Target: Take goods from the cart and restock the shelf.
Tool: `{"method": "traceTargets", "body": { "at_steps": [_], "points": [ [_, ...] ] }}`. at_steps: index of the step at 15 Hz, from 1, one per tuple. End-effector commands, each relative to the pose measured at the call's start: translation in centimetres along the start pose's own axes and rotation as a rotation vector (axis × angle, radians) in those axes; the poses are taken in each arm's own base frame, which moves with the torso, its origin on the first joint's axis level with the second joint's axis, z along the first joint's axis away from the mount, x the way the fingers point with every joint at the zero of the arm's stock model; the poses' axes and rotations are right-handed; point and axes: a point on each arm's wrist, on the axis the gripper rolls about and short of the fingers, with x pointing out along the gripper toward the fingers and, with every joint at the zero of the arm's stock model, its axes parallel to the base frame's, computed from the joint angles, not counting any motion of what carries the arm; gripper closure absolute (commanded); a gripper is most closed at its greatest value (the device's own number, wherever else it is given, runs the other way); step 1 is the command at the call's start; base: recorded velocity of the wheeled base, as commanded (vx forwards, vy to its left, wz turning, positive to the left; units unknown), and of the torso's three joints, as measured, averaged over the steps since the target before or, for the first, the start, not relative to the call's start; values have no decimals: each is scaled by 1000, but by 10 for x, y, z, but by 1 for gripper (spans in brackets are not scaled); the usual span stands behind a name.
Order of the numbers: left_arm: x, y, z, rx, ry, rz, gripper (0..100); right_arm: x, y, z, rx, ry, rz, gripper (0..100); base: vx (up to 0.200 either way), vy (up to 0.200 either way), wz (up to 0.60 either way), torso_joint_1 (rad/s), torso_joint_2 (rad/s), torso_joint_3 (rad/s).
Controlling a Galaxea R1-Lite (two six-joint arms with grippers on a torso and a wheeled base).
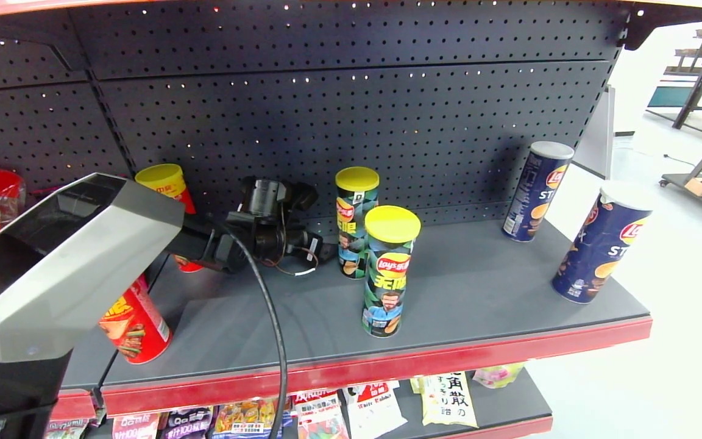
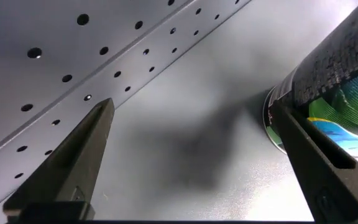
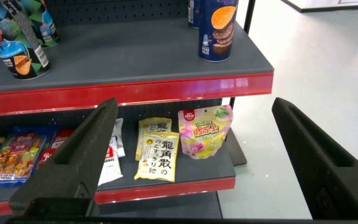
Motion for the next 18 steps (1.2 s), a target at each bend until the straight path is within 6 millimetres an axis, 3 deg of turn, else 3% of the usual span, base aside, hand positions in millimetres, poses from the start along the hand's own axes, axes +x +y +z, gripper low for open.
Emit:
{"method": "traceTargets", "body": {
  "at_steps": [1,18],
  "points": [
    [-1,-1,2,2,-4,-3,0,0,0,0,0,0,2,0,0,0,0,0,0,0],
    [-15,-16,9,-32,40,-113,0,0,0,0,0,0,2,0,0,0,0,0,0,0]
  ]
}}
